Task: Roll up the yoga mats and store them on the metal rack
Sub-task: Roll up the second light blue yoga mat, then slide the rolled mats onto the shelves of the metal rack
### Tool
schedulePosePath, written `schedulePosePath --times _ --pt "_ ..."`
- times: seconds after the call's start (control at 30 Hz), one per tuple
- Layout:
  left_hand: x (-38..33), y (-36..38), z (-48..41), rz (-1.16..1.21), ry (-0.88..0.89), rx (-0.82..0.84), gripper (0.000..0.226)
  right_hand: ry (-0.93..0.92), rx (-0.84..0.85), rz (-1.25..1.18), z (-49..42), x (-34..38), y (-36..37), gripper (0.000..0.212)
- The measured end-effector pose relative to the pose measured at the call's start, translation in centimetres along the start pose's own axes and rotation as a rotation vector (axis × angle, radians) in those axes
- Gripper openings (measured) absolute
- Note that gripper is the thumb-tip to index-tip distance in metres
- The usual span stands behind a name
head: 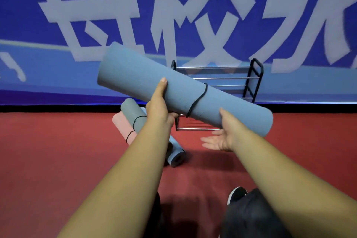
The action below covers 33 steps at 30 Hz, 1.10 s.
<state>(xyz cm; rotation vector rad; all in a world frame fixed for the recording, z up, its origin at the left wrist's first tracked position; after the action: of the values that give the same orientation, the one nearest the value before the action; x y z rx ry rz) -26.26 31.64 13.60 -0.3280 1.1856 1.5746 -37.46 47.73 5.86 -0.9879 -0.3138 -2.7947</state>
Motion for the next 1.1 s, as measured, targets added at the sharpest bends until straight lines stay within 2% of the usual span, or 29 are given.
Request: schedulePosePath --times 0.1,0.2,0.3,0.37,0.43,0.5,0.57,0.63,0.67,0.73,0.77,0.83,0.9,1.0,1.1 --pt "1.2 1.0 1.1 0.052 -0.071 0.033 0.071 -0.046 0.086 -0.211 1.1 2.1 -0.9 0.099" --pt "2.7 2.1 1.5 0.049 -0.134 0.080 0.055 -0.133 0.077 -0.361 0.7 4.1 -2.1 0.109" --pt "4.1 3.2 0.5 0.022 -0.179 0.138 0.050 -0.141 0.071 -0.504 -0.8 5.5 -2.8 0.111" --pt "4.7 3.8 -0.4 -0.044 -0.203 0.157 0.056 -0.147 0.048 -0.603 -1.8 6.6 -3.2 0.097" --pt "5.1 4.3 -1.4 -0.191 -0.232 0.184 0.074 -0.161 0.003 -0.676 -2.8 7.6 -3.4 0.081" --pt "5.1 4.7 -2.6 -0.374 -0.254 0.193 0.088 -0.189 -0.033 -0.685 -3.8 8.5 -3.4 0.077" --pt "4.6 4.7 -3.4 -0.584 -0.221 0.163 0.087 -0.211 -0.061 -0.675 -5.0 9.2 -3.4 0.077" --pt "3.5 4.6 -4.0 -0.905 -0.061 0.103 0.077 -0.227 -0.080 -0.663 -6.4 9.8 -3.4 0.073" --pt "3.1 4.6 -4.5 -1.088 0.085 0.071 0.070 -0.232 -0.092 -0.658 -7.0 10.0 -3.4 0.070" --pt "2.5 5.0 -5.3 -1.355 0.473 0.006 0.055 -0.233 -0.108 -0.656 -8.5 10.0 -3.2 0.065" --pt "2.4 5.3 -5.4 -1.445 0.682 -0.032 0.055 -0.229 -0.108 -0.654 -9.1 10.0 -3.1 0.063" --pt "2.6 6.4 -5.6 -1.559 1.130 -0.022 0.068 -0.213 -0.117 -0.636 -10.1 9.9 -2.7 0.063" --pt "3.8 7.5 -6.6 -1.643 1.444 0.126 0.092 -0.205 -0.127 -0.613 -10.9 9.8 -2.4 0.065" --pt "6.2 8.5 -9.7 -1.911 1.584 0.298 0.124 -0.216 -0.139 -0.595 -12.3 9.8 -1.9 0.069" --pt "7.6 9.3 -13.0 -1.990 1.701 0.294 0.122 -0.233 -0.154 -0.587 -14.2 11.0 -0.9 0.075"
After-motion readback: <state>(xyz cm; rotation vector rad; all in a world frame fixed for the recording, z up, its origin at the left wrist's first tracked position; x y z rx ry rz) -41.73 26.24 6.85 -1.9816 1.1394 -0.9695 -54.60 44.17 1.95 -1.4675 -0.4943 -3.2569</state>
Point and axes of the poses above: each hand's wrist, its own z-axis away from the middle knuckle, its own y-axis out of the palm, x = y × z, the point moved 4 cm from there along -z, towards the middle knuckle, and after that the axes turned 14 degrees about -x, right-handed, at the moved point
